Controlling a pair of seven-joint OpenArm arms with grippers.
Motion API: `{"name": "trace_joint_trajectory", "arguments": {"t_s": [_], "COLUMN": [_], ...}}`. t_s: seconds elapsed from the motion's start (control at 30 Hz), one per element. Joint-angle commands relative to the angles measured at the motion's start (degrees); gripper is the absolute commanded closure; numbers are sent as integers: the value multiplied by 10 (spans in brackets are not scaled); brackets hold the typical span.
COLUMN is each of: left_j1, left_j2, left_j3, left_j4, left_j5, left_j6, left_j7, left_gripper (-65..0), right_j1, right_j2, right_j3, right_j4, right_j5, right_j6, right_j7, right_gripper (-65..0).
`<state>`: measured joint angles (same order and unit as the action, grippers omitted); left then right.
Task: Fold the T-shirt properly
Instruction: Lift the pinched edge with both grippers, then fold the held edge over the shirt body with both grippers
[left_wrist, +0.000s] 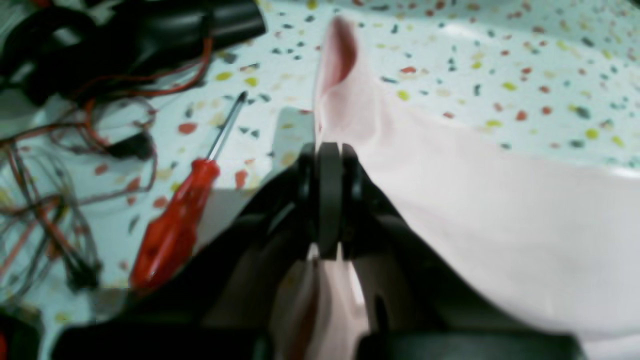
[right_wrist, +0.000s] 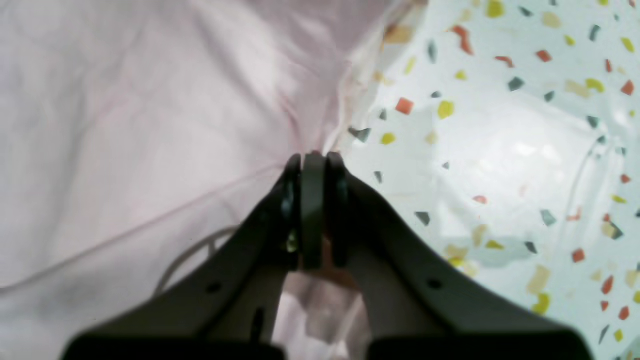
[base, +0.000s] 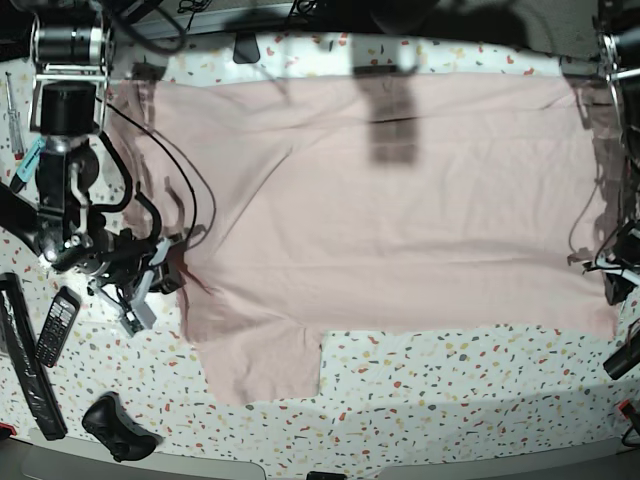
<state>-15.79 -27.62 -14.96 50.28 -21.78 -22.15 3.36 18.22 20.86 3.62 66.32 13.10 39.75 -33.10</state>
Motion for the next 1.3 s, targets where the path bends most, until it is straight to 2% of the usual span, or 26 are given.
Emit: {"name": "trace_joint_trajectory", "arguments": {"t_s": [0.0, 0.13, 0.23, 0.37, 0.5, 0.73, 0.77, 0.87, 1.0, 1.27], "left_j1": [2, 65, 104, 152, 195, 232, 233, 234, 236, 263], "left_j2": [-13, -13, -13, -13, -13, -13, -13, -13, -14, -31], "left_j3": [-14, -41, -46, -46, -49, -107, -115, -128, -129, -129], "left_j4": [26, 86, 122, 164, 209, 247, 247, 247, 247, 247], "left_j5": [-11, -13, -15, -45, -47, -47, -48, -55, -59, -73], "left_j6": [-5, -43, -42, -43, -42, -43, -53, -91, -92, -94], "left_j7": [-13, -11, 7, 19, 34, 53, 58, 87, 113, 107], "left_gripper": [0, 0, 0, 0, 0, 0, 0, 0, 0, 0], "right_j1": [0, -62, -110, -171, -229, -308, -316, -339, -373, -401], "right_j2": [9, 9, 9, 9, 9, 9, 9, 9, 9, 9], "right_j3": [12, 58, 100, 144, 187, 280, 291, 306, 306, 306], "right_j4": [29, 95, 135, 181, 222, 287, 295, 315, 328, 329], "right_j5": [10, 18, 55, 67, 85, 125, 133, 146, 146, 151], "right_j6": [3, 3, 3, 3, 3, 3, 3, 3, 3, 3], "right_j7": [12, 10, 9, 6, 7, 6, 5, -9, -16, -16], "right_gripper": [0, 0, 0, 0, 0, 0, 0, 0, 0, 0]}}
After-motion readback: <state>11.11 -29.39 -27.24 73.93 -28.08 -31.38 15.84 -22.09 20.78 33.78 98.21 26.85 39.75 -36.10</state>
